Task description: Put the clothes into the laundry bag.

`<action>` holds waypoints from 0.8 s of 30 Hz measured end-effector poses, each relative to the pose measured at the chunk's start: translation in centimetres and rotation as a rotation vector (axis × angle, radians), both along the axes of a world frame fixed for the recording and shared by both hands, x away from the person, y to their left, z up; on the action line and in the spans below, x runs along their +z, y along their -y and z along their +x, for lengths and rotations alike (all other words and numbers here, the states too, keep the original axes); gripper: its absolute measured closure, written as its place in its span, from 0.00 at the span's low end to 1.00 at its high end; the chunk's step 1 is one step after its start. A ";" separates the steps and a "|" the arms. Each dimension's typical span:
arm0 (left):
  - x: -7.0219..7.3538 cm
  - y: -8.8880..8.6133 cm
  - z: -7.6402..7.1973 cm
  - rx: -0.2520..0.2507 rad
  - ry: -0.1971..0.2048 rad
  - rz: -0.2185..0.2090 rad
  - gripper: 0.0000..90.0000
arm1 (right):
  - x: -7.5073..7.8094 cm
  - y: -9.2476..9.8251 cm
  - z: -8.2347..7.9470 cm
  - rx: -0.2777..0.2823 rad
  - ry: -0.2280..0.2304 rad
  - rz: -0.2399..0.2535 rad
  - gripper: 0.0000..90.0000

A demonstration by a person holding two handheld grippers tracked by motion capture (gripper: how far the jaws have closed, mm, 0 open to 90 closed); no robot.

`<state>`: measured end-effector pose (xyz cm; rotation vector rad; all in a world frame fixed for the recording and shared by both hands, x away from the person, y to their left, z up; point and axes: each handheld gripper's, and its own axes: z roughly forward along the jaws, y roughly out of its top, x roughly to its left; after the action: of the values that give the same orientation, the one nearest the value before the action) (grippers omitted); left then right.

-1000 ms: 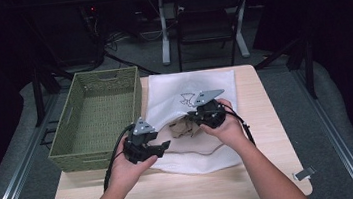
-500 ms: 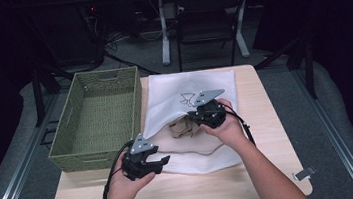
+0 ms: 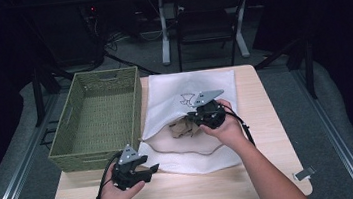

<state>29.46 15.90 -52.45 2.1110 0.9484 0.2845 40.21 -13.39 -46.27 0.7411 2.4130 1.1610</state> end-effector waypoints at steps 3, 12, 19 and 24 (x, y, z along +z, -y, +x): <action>-0.4 -0.4 0.2 0.016 -0.003 -0.010 0.51 | -0.1 -0.1 0.0 0.002 -0.002 -0.001 0.95; -1.1 -1.3 0.5 0.066 0.003 -0.035 0.51 | -0.2 -0.1 0.0 0.000 -0.005 -0.002 0.95; -1.6 -1.6 0.7 0.076 0.003 -0.040 0.51 | -0.1 -0.1 0.0 0.001 -0.003 -0.003 0.95; -2.0 -1.3 0.8 0.068 -0.010 -0.033 0.51 | -0.1 -0.1 -0.1 0.000 0.000 -0.006 0.95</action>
<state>30.26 17.18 -54.40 2.0548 1.0256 0.2909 40.12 -13.28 -46.36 0.7388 2.4153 1.1531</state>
